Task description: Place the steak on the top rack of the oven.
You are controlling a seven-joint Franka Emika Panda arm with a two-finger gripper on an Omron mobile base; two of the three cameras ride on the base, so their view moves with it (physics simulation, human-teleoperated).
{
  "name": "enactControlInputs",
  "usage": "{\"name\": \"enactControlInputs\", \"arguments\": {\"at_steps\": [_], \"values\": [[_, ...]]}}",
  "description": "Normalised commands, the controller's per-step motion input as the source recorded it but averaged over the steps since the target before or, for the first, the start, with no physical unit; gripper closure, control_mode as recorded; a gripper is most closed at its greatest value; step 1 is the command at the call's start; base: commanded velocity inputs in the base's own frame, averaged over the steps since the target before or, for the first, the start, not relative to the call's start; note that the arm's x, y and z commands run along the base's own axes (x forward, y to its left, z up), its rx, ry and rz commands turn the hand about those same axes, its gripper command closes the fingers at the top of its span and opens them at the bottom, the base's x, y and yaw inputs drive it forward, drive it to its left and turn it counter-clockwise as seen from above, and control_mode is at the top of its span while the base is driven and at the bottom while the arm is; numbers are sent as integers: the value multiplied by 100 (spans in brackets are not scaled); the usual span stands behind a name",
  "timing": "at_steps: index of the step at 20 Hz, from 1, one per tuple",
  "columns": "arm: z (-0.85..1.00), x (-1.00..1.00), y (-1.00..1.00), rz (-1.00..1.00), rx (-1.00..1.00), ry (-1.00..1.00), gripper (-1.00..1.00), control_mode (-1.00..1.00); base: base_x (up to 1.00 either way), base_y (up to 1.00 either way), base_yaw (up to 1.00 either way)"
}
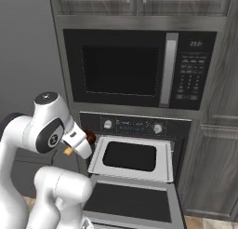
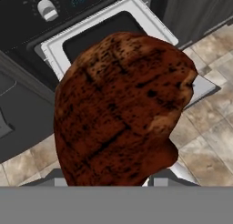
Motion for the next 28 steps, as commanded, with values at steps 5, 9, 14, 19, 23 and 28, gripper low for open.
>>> {"name": "enactControlInputs", "arguments": {"at_steps": [5,9,14,19,23,28], "values": [[0,7,0,0,0,0,100,-100,0,0,0],[-12,43,-83,12,11,0,100,-100,0,0,0],[-22,79,-96,25,10,0,100,-100,0,0,0],[-20,71,-94,28,9,-4,100,-100,0,0,0],[-44,61,-93,22,1,-10,100,-100,0,0,0],[-73,52,-47,14,-4,-13,100,-100,0,0,0]]}}
